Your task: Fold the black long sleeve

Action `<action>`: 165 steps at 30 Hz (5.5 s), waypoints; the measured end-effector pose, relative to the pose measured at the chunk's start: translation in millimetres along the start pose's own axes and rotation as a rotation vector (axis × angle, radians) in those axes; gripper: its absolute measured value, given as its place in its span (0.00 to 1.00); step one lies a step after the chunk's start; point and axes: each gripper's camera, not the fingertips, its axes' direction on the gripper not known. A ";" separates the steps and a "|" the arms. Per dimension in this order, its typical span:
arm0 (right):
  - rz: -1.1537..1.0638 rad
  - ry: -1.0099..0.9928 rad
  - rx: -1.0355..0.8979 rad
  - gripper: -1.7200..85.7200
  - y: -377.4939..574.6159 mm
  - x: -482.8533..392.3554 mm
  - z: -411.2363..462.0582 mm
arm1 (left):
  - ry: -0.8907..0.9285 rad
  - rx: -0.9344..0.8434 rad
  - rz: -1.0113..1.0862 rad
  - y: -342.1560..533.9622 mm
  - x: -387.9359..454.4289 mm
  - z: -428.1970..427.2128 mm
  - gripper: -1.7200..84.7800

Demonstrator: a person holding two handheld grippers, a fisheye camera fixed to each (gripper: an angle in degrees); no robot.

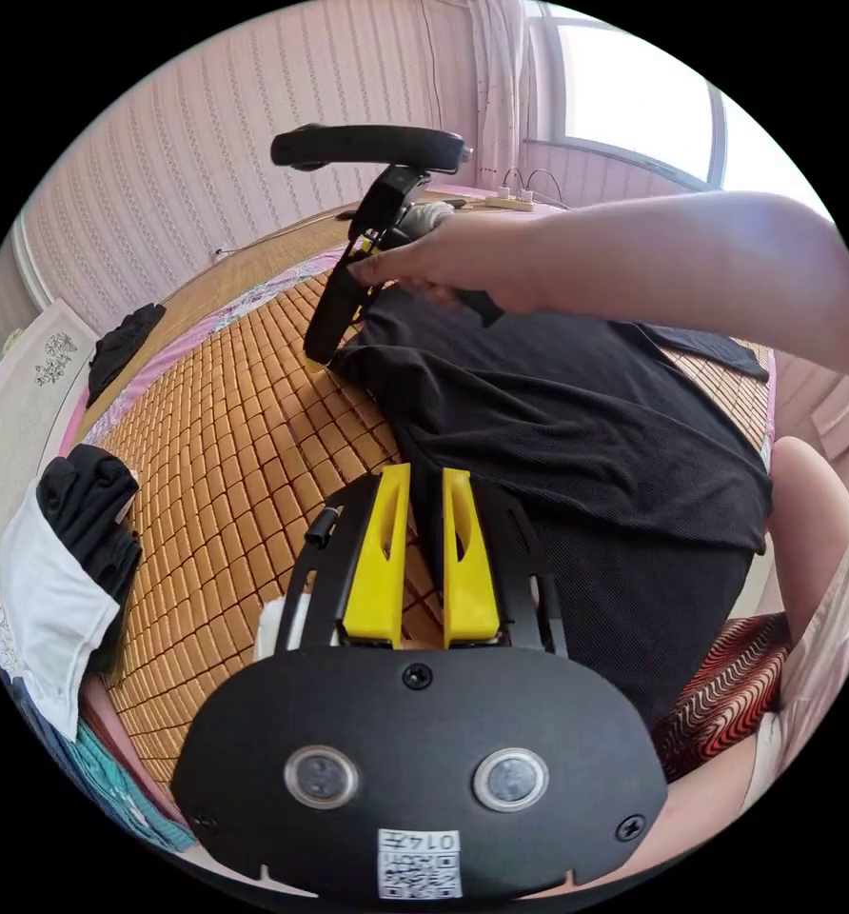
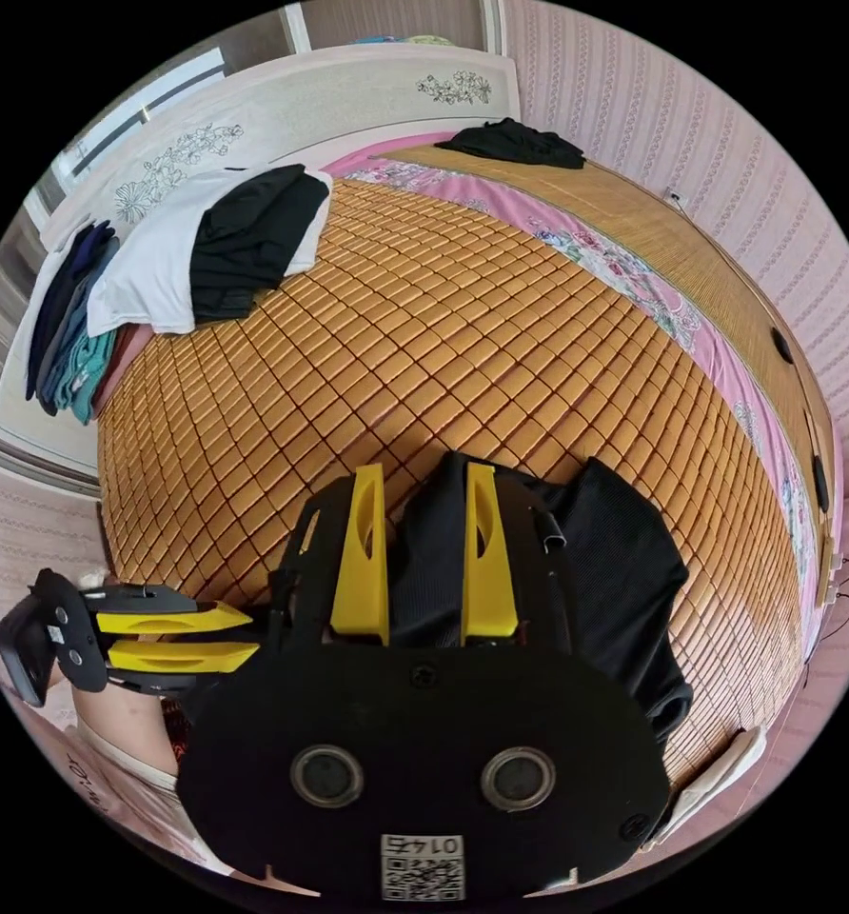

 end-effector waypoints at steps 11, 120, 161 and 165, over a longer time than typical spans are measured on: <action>0.252 -0.113 0.018 0.02 7.9 76.0 -1.3 | 0.043 -0.068 -0.097 -12.2 -29.3 46.2 0.01; 1.432 0.484 0.510 0.04 904.7 116.6 -177.1 | 0.247 -0.097 0.749 -381.4 572.7 350.5 0.12; 1.076 0.384 0.843 0.04 819.4 39.4 -190.7 | 0.431 0.056 0.325 -318.0 369.4 146.8 0.01; 0.722 0.341 0.994 0.03 760.3 -19.6 -227.6 | 0.356 0.190 0.310 -272.4 291.4 72.7 0.01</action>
